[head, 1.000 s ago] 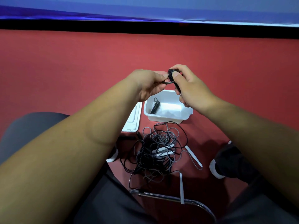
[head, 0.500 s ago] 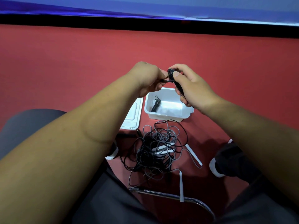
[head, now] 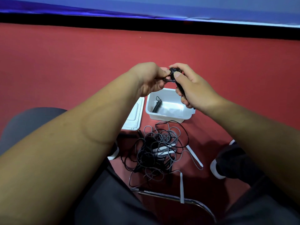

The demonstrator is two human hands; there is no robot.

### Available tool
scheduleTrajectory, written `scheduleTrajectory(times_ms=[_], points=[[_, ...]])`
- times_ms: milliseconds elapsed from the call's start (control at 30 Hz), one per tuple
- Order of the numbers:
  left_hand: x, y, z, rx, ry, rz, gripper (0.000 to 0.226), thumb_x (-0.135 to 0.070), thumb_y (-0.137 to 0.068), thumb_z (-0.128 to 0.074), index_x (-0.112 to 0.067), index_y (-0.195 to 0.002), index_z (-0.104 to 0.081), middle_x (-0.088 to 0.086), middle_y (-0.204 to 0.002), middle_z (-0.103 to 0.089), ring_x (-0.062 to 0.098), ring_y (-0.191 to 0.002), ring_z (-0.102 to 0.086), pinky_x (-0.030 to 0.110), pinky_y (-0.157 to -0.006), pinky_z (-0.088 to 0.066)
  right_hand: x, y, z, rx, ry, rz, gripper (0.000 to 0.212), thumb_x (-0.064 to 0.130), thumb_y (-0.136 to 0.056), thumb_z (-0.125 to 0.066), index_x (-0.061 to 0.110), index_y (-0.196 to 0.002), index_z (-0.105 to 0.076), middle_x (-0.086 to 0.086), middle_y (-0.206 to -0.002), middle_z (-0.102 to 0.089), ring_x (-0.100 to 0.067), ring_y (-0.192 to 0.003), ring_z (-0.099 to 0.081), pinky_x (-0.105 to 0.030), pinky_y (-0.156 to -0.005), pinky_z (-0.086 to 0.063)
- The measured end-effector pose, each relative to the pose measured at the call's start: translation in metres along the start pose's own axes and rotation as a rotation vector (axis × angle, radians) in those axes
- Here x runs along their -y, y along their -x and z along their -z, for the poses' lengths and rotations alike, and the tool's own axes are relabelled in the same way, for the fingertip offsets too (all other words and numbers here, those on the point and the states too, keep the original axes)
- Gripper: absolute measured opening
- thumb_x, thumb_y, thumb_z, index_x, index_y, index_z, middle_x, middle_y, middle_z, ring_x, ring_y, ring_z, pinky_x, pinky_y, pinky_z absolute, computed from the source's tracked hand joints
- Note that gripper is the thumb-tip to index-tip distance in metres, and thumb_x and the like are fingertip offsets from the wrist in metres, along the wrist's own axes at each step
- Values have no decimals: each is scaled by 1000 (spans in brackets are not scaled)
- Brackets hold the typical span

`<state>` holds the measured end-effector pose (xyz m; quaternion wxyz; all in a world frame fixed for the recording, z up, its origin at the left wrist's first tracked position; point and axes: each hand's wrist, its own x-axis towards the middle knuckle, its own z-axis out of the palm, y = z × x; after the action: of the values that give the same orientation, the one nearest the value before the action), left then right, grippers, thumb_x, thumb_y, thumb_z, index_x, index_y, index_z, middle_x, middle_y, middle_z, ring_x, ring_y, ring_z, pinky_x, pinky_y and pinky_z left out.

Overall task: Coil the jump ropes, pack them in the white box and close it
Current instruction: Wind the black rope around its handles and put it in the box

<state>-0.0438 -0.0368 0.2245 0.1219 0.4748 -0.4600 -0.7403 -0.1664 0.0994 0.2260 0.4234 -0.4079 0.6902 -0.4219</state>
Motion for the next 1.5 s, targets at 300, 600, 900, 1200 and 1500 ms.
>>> scheduleTrajectory(times_ms=[300, 600, 900, 1200, 1500], points=[[-3, 8, -4, 74, 10, -12, 13, -22, -106, -60, -14, -100, -69, -1, -74, -70, 6, -63, -63, 15, -57, -53, -3, -7, 2, -50, -253, -154, 33, 51, -106, -48, 47, -138, -55, -6, -82, -58, -21, -51, -45, -26, -49, -34], [5, 4, 2, 136, 7, -56, 15, -31, -104, -63, -17, -107, -69, -5, -85, -69, 7, -63, -52, 20, -55, -41, -13, -13, 9, 100, -634, -342, 36, 54, -106, -45, 20, -105, -54, -1, -72, -50, -12, -45, -30, -19, -40, -23], [11, -2, 0, 93, -82, -172, 9, -19, -100, -70, -11, -101, -73, 2, -85, -67, 9, -59, -49, 22, -51, -39, -6, -8, 11, 255, -741, -391, 24, 49, -98, -55, 26, -100, -49, 4, -73, -41, -7, -43, -26, -17, -39, -16], [8, 1, 2, 74, -340, -349, 16, -25, -102, -68, -12, -95, -62, 5, -77, -61, 14, -63, -57, 30, -64, -47, -6, -8, 14, 259, -802, -459, 20, 43, -96, -50, 25, -88, -51, 6, -73, -41, -6, -43, -24, -19, -44, -10], [-11, 16, 15, 142, -826, -554, 14, -14, -105, -61, -2, -99, -62, 10, -78, -66, 5, -60, -64, 26, -61, -55, 5, -4, 25, 230, -907, -445, 33, 55, -99, -58, 25, -86, -49, 7, -71, -40, -5, -41, -26, -17, -37, -16]])
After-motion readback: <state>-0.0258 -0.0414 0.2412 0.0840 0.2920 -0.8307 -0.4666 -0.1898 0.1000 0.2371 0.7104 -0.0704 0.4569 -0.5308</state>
